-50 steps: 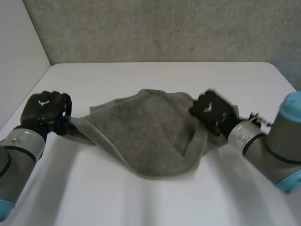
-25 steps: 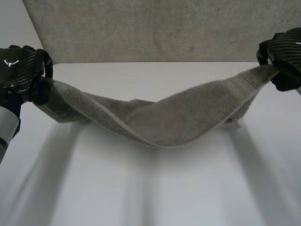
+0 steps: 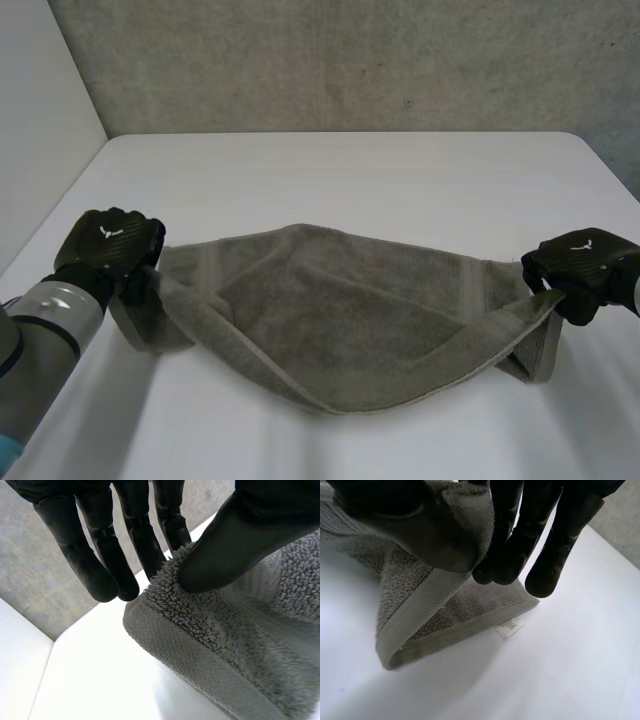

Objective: Fold the towel.

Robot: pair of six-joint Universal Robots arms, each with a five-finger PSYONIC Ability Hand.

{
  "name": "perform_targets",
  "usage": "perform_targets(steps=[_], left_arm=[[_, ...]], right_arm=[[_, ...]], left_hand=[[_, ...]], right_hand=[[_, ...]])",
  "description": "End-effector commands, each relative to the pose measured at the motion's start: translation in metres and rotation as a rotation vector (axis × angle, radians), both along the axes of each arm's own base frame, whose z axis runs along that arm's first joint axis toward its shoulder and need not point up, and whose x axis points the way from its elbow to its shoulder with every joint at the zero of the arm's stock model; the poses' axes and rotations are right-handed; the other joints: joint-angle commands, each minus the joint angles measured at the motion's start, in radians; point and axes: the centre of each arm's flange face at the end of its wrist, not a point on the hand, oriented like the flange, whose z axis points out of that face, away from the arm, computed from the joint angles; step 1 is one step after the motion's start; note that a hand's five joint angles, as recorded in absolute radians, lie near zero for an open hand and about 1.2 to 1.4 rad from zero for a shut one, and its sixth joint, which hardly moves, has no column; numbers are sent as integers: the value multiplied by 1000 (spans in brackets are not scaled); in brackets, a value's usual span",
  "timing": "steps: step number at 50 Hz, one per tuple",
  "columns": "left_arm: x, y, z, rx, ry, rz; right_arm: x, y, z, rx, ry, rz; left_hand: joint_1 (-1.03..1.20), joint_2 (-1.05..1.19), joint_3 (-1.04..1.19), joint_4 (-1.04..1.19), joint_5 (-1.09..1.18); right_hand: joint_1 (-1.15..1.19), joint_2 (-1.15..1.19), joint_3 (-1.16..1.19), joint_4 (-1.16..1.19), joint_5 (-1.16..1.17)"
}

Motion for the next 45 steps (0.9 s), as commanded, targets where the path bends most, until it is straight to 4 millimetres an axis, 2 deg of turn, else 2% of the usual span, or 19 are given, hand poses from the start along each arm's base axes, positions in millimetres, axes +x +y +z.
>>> perform_targets(steps=[1,15,22,25,29,31,32,33,34,35,36,37,38,39,40,41,42,43,45], left_arm=[[-11,-38,-9,-23,11,-1],[-31,-110,-19,-91,33,3],[-37,-123,-20,-110,36,-1],[-42,-125,-14,-134,43,-13],[-45,-131,0,-180,56,-16],[-49,-141,27,-262,82,-13],[-49,-141,27,-262,82,-13],[-52,-144,44,-306,103,-14],[-58,-142,61,-349,134,-18],[-58,-142,61,-350,134,-19],[-65,-135,86,-404,178,-29],[-68,-125,114,-461,232,-36],[-68,-125,115,-462,233,-36],[-67,-112,144,-520,291,-44],[-67,-112,144,-521,292,-44],[-62,-101,170,-576,354,-51],[-58,-89,193,-627,419,-62],[-58,-88,193,-628,420,-63],[-50,-68,210,-657,523,-93]], right_arm=[[2,-35,-12,43,-93,-65],[-1,-81,-29,-81,-151,-223],[1,-86,-28,-126,-175,-242],[1,-90,-23,-155,-200,-248],[5,-105,2,-273,-227,-237],[11,-110,18,-330,-244,-216],[18,-115,36,-389,-269,-201],[18,-115,36,-390,-269,-201],[23,-119,56,-456,-301,-194],[25,-122,79,-536,-336,-194],[25,-122,80,-537,-337,-194],[25,-122,104,-625,-375,-201],[24,-119,131,-718,-420,-205],[24,-119,132,-719,-420,-205],[21,-110,159,-811,-467,-206],[19,-99,182,-884,-514,-204],[19,-99,182,-885,-514,-203],[19,-91,193,-917,-547,-191],[19,-89,190,-899,-548,-187]], left_hand=[[-43,-107,-153,-129,-269],[-43,-107,-153,-129,-269],[-43,-107,-153,-129,-269],[-43,-107,-153,-129,-269],[-43,-107,-153,-129,-269],[-43,-107,-153,-129,-269],[-43,-107,-153,-129,-269],[-43,-107,-153,-129,-269],[-43,-107,-153,-129,-269],[-43,-107,-153,-129,-269],[-43,-107,-153,-129,-269],[-43,-107,-153,-129,-269],[-43,-107,-153,-129,-269],[-43,-107,-153,-129,-269],[-43,-107,-153,-129,-269],[-43,-107,-153,-129,-269],[-43,-107,-153,-129,-269],[-43,-107,-153,-129,-269],[-43,-107,-153,-129,-269]], right_hand=[[60,73,56,54,56],[60,73,56,54,56],[60,73,56,54,56],[60,73,56,54,56],[60,73,56,54,56],[60,73,56,54,56],[60,73,56,54,56],[60,73,56,54,56],[60,73,56,54,56],[60,73,56,54,56],[60,73,56,54,56],[60,73,56,54,56],[60,73,56,54,56],[60,73,56,54,56],[60,73,56,54,56],[60,73,56,54,56],[60,73,56,54,56],[60,73,56,54,56],[60,73,56,54,56]])
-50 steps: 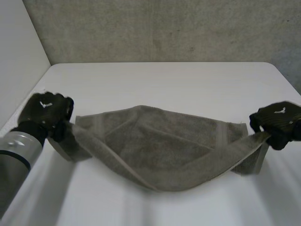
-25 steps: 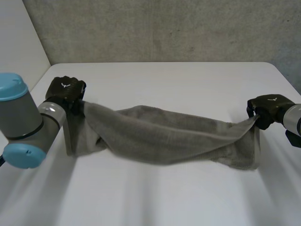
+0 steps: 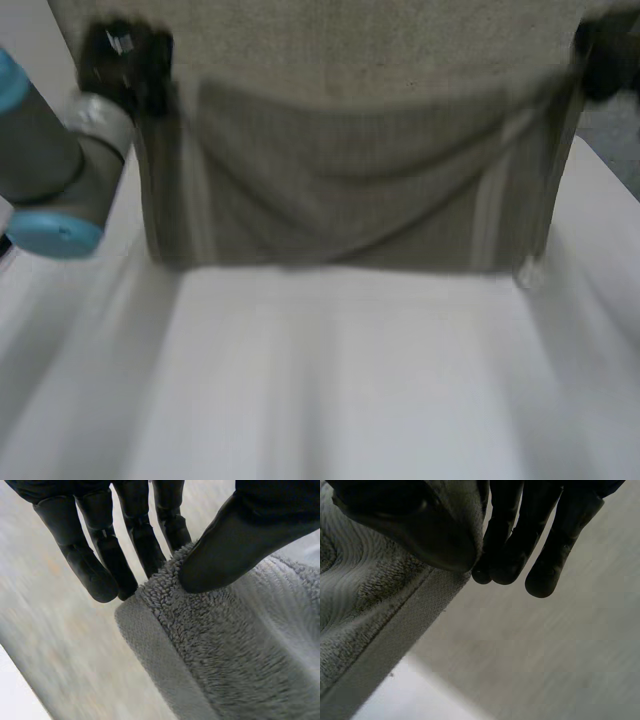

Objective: Fold the towel.

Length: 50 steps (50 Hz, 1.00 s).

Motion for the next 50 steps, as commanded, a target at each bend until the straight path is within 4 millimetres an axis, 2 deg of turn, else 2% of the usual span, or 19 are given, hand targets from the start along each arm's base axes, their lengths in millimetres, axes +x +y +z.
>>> perform_targets(steps=[1,2,6,7,8,10,11,12,13,14,15,16,17,20,24,30,39,43,50], left_arm=[[12,55,90,-195,258,-99],[14,61,87,-183,282,-120],[14,64,64,-110,262,-131],[13,64,47,-48,238,-135],[13,66,26,25,212,-135],[16,68,7,97,190,-128],[16,68,7,98,190,-128],[21,69,-12,164,170,-112],[28,70,-30,226,153,-93],[28,70,-30,226,153,-93],[34,72,-46,280,139,-82],[38,77,-61,328,126,-81],[38,77,-61,328,126,-81],[40,90,-85,404,95,-98],[45,106,-110,472,21,-100],[56,118,-113,468,-46,-67],[73,145,-75,365,-27,-31],[76,153,-57,305,-13,-25],[76,151,-58,309,-13,-25]], right_arm=[[-2,29,55,-174,-98,20],[-2,29,55,-173,-98,20],[5,40,12,52,-16,67],[5,41,12,53,-15,67],[6,45,-6,133,27,80],[6,51,-22,199,77,90],[7,57,-40,261,125,103],[4,62,-57,314,167,98],[4,62,-57,314,167,98],[3,67,-74,362,199,101],[3,67,-74,362,199,101],[2,73,-88,403,222,106],[1,78,-100,439,235,113],[0,88,-114,475,243,117],[-1,100,-117,487,244,121],[-9,121,-107,471,229,127],[-25,150,-55,339,204,87],[-28,154,-48,359,200,88],[-41,143,-41,363,194,54]], left_hand=[[-43,-107,-154,-129,-269],[-43,-107,-154,-129,-269],[-43,-107,-154,-129,-269],[-43,-107,-154,-129,-269],[-43,-107,-154,-129,-269],[-43,-107,-154,-129,-269],[-43,-107,-154,-129,-269],[-43,-107,-154,-129,-269],[-43,-107,-154,-129,-269],[-43,-107,-154,-129,-269],[-43,-107,-154,-129,-269],[-43,-107,-154,-129,-269],[-43,-107,-154,-129,-269],[-43,-107,-154,-129,-269],[-43,-107,-154,-129,-269],[-43,-107,-154,-129,-269],[-43,-107,-154,-129,-269],[-43,-107,-154,-129,-269],[-43,-107,-154,-129,-269]], right_hand=[[58,73,52,54,54],[58,73,52,54,54],[58,73,52,54,54],[58,73,52,54,54],[58,73,52,54,54],[58,73,52,54,54],[58,73,52,54,54],[58,73,52,54,54],[58,73,52,54,54],[58,73,52,54,54],[58,73,52,54,54],[58,73,52,54,54],[58,73,52,54,54],[58,73,52,54,54],[58,73,52,54,54],[58,73,52,54,54],[58,73,52,54,54],[58,73,52,54,54],[58,73,52,54,54]])
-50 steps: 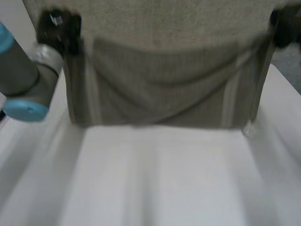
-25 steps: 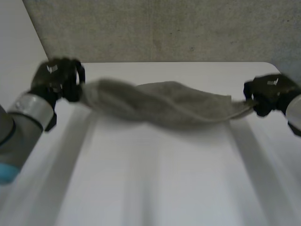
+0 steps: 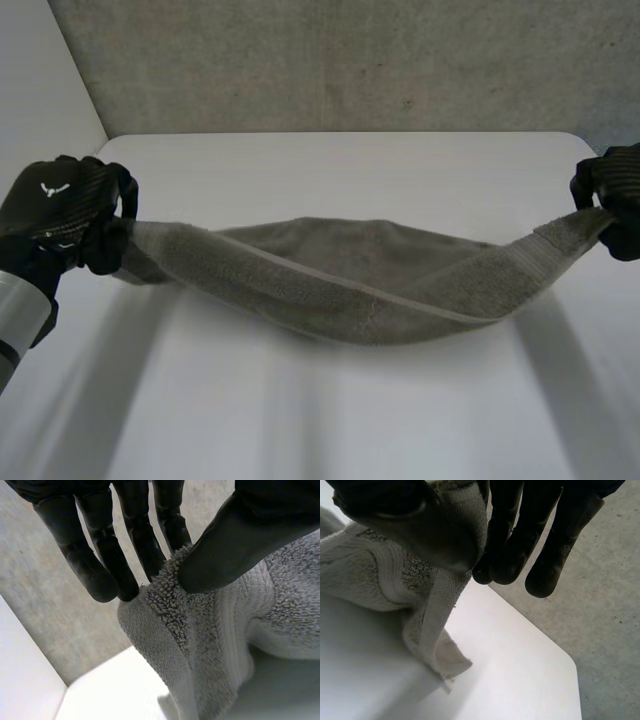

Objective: Fold the towel.

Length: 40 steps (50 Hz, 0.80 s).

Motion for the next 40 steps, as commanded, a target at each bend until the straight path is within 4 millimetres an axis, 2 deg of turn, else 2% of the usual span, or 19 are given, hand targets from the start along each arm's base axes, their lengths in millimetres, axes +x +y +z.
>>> perform_targets(steps=[1,5,11,12,13,14,15,19,21,25,26,27,31,35,40], left_arm=[[-1,-4,-4,10,-2,-3],[-6,-16,-30,105,-28,-13],[-10,-39,-46,133,-36,-11],[-11,-48,-51,139,-39,-8],[-13,-57,-56,142,-39,-7],[-13,-57,-56,142,-39,-7],[-14,-66,-61,144,-41,-7],[-18,-91,-76,169,-45,2],[-20,-98,-79,172,-46,1],[-22,-111,-87,175,-46,0],[-24,-118,-90,174,-45,1],[-25,-125,-92,170,-43,5],[-27,-137,-94,158,-40,13],[-28,-153,-98,143,-39,39],[-35,-161,-102,133,-39,35]], right_arm=[[-11,-11,5,6,1,-33],[-20,-30,-8,57,4,-56],[-21,-50,-33,141,46,-45],[-22,-57,-41,167,51,-43],[-22,-57,-41,168,51,-43],[-23,-65,-49,194,48,-45],[-24,-72,-58,223,44,-47],[-27,-87,-72,267,37,-56],[-27,-93,-78,283,31,-69],[-14,-114,-91,270,-4,-78],[-14,-114,-91,270,-4,-78],[-13,-122,-96,255,-12,-101],[-16,-139,-106,219,-9,-159],[-13,-145,-112,215,-14,-168],[-6,-156,-118,186,-58,-171]], left_hand=[[-43,-111,-156,-129,-269],[-43,-111,-156,-129,-269],[-43,-111,-156,-129,-269],[-43,-111,-156,-129,-269],[-43,-111,-156,-129,-269],[-43,-111,-156,-129,-269],[-43,-111,-156,-129,-269],[-43,-111,-156,-129,-269],[-43,-111,-156,-129,-269],[-43,-111,-156,-129,-269],[-43,-111,-156,-129,-269],[-43,-111,-156,-129,-269],[-43,-111,-156,-129,-269],[-43,-111,-156,-129,-269],[-43,-111,-156,-129,-269]], right_hand=[[58,73,52,54,49],[58,73,52,54,49],[58,73,52,54,49],[58,73,52,54,49],[58,73,52,54,49],[58,73,52,54,49],[58,73,52,54,49],[58,73,52,54,49],[58,73,52,54,49],[58,73,52,54,49],[58,73,52,54,49],[58,73,52,54,49],[58,73,52,54,49],[58,73,52,54,49],[58,73,52,54,49]])
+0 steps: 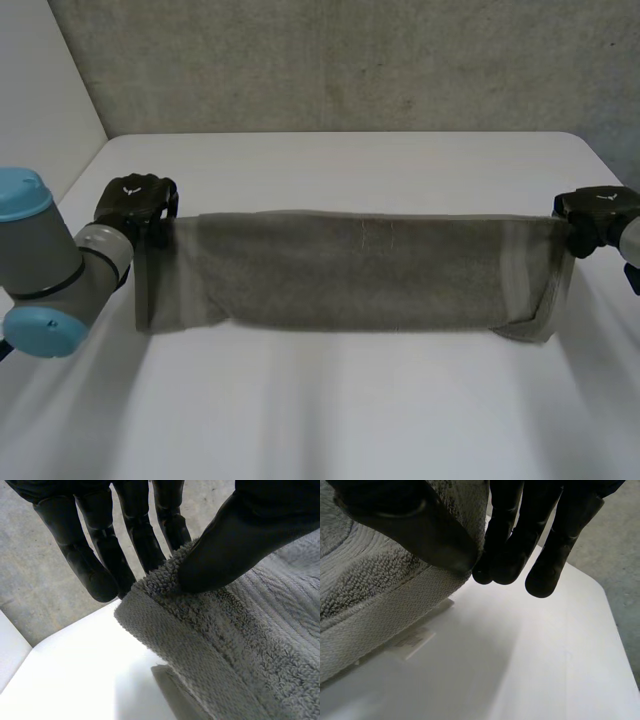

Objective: Fold the towel.

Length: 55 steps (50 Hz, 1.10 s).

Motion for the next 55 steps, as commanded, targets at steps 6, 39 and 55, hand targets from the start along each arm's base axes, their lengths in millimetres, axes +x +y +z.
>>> perform_targets(steps=[6,39,55], left_arm=[[-13,-20,-12,-15,-2,-4],[-20,13,26,-80,-45,-23],[1,74,-4,47,-152,-90]], right_arm=[[8,-22,-15,-49,-48,-23],[10,3,49,-196,-25,-53],[9,102,-12,17,44,19]], left_hand=[[-44,-111,-156,-129,-269],[-1136,-1203,-1248,-1221,-1361],[-974,-1041,-1087,-1059,-1200]], right_hand=[[56,74,52,54,49],[-1166,-1148,-1170,-1168,-1173],[-827,-810,-832,-829,-834]])
